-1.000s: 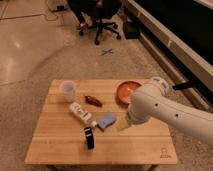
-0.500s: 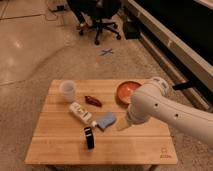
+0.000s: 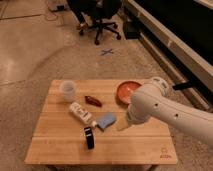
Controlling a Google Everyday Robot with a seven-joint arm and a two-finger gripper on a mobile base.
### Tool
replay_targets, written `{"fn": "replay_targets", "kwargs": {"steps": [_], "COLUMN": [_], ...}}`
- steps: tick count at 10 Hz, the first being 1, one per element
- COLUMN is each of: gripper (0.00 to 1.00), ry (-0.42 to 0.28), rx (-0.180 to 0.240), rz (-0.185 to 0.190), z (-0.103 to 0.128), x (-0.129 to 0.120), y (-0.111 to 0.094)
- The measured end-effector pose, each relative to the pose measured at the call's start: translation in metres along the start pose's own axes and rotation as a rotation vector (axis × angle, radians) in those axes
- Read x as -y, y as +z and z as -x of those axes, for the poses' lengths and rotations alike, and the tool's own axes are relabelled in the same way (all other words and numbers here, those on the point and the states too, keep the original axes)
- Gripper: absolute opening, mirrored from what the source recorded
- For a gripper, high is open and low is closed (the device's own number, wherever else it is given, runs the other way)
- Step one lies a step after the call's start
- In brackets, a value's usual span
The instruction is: Knock the eraser over
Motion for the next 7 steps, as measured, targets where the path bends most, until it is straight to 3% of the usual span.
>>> {"fn": "replay_targets", "kwargs": {"steps": [3,7], "gripper": [0.8,0.8], "ry": [-0.025,-0.09], "rx": [-0.002,0.011], "rz": [0.0,-0.003], "z": [0.003,-0.001], "x": [0.012,0.048], "y": [0.012,0.048]}}
